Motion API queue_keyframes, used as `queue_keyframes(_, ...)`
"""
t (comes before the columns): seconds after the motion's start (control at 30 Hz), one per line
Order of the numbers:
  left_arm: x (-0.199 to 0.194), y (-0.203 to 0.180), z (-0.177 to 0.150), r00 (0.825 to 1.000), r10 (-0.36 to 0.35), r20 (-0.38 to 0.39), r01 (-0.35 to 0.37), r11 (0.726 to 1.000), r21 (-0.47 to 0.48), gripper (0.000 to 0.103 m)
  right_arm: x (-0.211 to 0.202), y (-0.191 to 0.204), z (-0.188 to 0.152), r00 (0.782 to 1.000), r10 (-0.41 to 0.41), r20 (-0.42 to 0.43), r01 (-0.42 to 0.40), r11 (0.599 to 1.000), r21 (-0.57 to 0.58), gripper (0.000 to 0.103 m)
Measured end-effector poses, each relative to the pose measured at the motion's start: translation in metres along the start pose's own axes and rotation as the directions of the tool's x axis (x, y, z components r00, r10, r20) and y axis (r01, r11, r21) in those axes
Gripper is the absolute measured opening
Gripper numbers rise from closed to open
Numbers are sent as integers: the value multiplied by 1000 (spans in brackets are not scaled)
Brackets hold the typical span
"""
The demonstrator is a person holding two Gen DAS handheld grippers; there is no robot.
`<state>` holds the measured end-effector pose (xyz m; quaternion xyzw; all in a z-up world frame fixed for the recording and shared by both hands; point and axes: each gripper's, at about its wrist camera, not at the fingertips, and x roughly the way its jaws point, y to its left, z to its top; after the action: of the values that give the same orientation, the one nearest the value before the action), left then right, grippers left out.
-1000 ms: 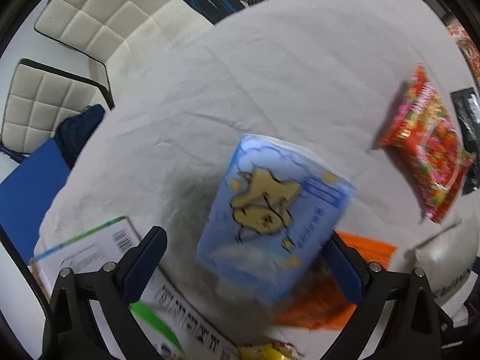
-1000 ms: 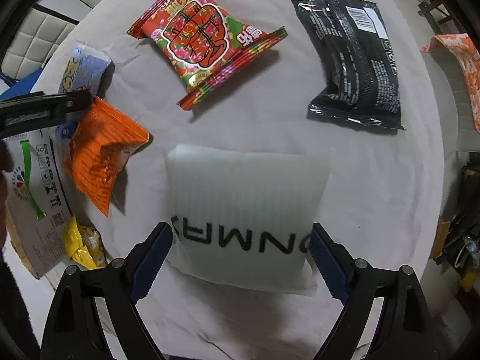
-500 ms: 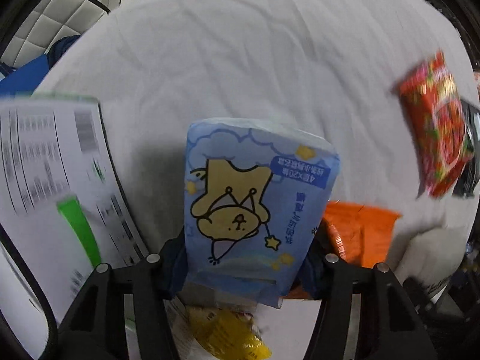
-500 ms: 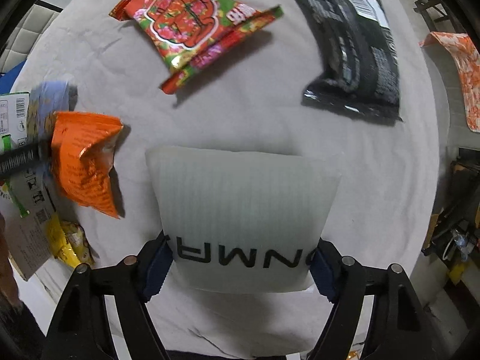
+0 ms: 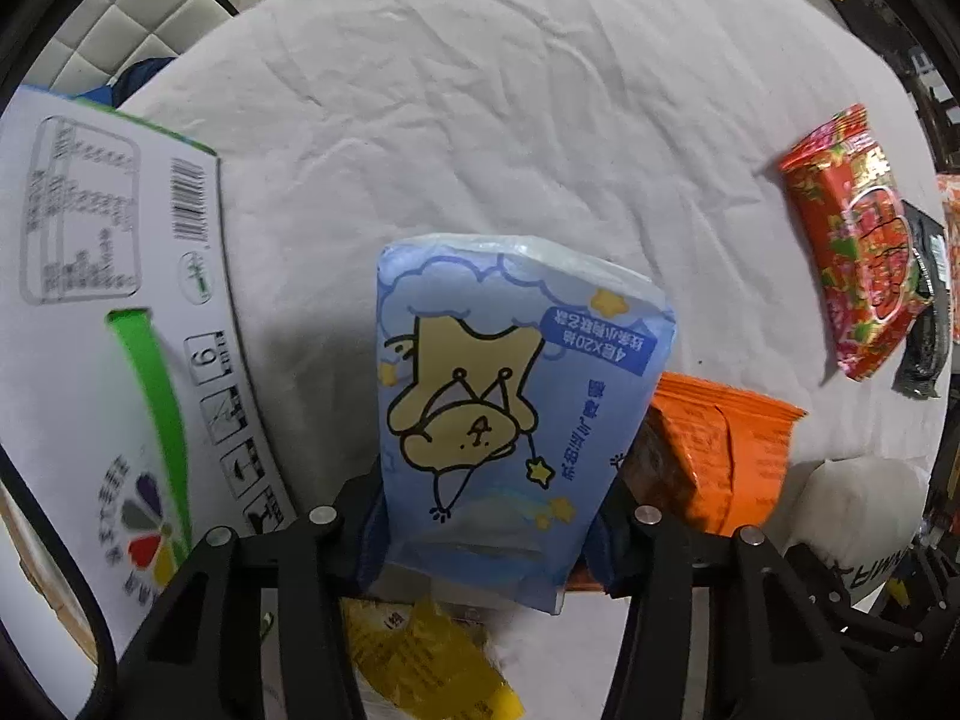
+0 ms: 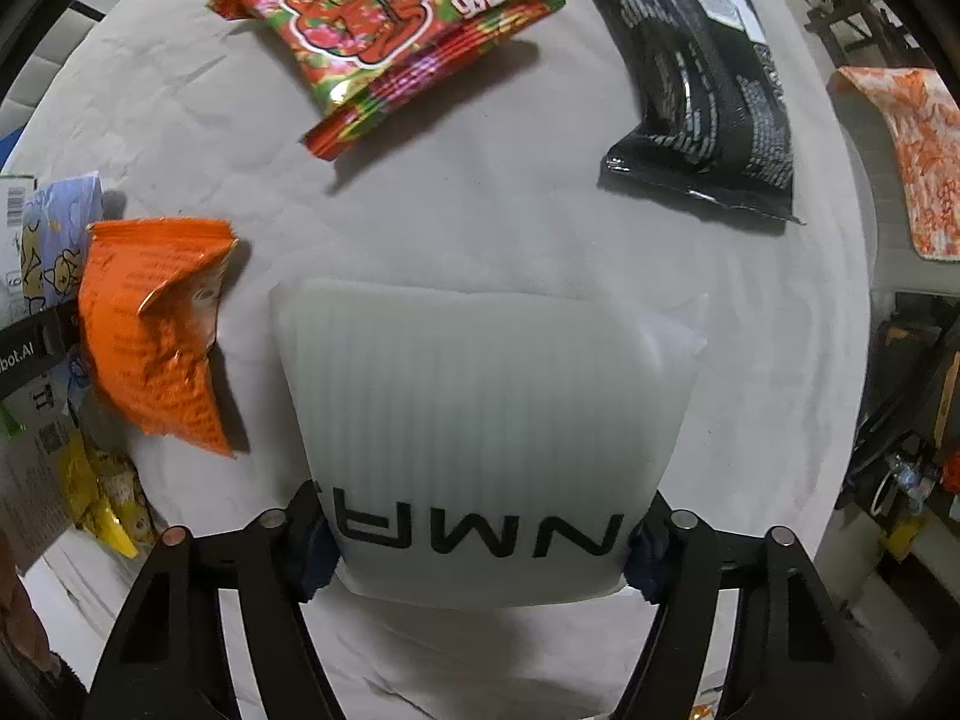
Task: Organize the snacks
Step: 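Grasp the blue cartoon pack with the left tool while the right tool grasps the white pack, then carry both packs into the box and release them side by side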
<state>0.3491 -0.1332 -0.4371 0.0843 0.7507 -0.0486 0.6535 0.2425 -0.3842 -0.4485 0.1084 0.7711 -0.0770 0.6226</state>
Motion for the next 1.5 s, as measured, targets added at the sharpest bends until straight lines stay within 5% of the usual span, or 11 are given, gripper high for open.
queue_keyframes(0.23, -32, 10, -33, 995, 24, 95, -22, 999, -25, 48, -33, -2, -17, 999, 13, 53, -12, 1000, -13, 72)
queue_keyframes(0.57, -119, 18, -124, 959, 1, 284, 15, 999, -52, 48, -111, 4, -63, 974, 70, 213, -44, 991, -126, 72)
queue_keyframes(0.93, -205, 57, -142, 913, -47, 406, 82, 994, -70, 48, -220, 117, -76, 928, 169, 333, -81, 961, -263, 72)
queue_keyframes(1.13, -229, 128, -148, 895, -72, 441, 130, 986, -102, 48, -243, 196, -75, 915, 230, 333, -115, 937, -331, 72)
queue_keyframes(1.3, -219, 196, -133, 906, -95, 412, 165, 976, -139, 48, -235, 266, -53, 918, 238, 316, -112, 922, -370, 72)
queue_keyframes(1.5, -161, 268, -97, 935, -182, 303, 249, 948, -198, 49, -195, 338, -16, 943, 222, 247, -113, 914, -390, 72)
